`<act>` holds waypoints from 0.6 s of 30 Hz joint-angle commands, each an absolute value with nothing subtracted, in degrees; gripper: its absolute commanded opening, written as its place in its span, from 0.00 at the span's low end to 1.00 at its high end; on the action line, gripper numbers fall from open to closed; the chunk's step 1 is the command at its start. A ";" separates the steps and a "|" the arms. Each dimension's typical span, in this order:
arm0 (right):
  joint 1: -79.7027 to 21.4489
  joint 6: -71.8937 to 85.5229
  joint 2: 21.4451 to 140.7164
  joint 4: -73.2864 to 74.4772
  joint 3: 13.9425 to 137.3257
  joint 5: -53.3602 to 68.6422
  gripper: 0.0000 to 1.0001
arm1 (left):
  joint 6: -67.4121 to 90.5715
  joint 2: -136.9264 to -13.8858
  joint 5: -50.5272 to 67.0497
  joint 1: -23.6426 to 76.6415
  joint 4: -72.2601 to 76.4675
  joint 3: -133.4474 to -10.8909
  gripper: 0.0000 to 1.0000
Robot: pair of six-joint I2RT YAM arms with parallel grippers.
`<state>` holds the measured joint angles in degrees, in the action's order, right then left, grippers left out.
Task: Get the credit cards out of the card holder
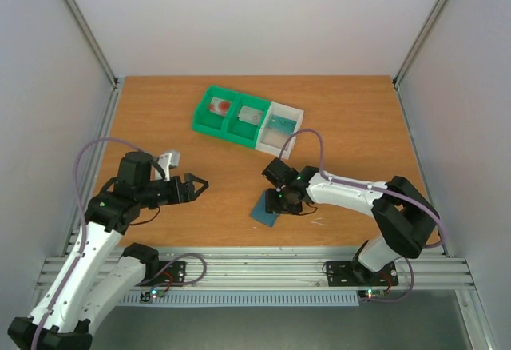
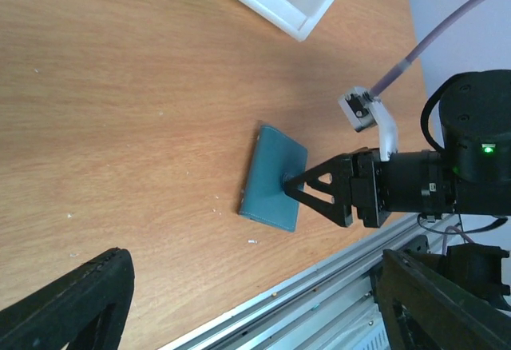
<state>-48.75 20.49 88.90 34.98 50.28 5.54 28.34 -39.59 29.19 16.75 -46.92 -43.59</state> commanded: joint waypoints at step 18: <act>-48.25 10.10 100.85 32.15 62.08 10.18 0.63 | 38.23 -42.07 28.70 17.94 -36.45 -33.81 0.76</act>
